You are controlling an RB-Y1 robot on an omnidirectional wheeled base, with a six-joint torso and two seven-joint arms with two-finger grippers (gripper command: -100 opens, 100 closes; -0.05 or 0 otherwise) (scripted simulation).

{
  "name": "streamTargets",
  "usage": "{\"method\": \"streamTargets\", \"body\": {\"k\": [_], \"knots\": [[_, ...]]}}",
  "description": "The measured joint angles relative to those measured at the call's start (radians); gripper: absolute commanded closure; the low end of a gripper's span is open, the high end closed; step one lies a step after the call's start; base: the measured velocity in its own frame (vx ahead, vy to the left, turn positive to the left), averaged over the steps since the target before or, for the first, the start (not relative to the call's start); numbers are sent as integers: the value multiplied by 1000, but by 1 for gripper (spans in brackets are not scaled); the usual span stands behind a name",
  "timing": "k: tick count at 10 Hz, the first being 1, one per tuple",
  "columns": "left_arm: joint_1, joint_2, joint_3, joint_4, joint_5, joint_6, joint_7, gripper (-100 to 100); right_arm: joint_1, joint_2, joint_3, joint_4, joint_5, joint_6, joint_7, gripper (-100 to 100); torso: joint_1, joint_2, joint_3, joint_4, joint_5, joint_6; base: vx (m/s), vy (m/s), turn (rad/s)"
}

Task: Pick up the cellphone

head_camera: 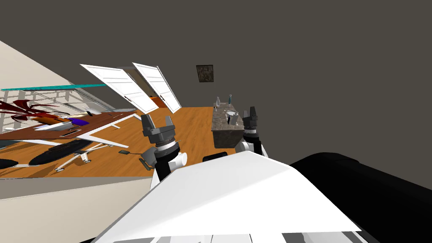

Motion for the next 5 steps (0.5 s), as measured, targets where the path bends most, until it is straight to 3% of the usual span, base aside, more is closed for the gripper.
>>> {"method": "streamTargets", "body": {"k": [5], "knots": [[0, 0, 0, 0, 0, 0, 0, 0, -16, -140, 21, 47, 50, -43, 20, -100, 3, 0, 0, 0, 1, 0, -5, 42, 68]]}}
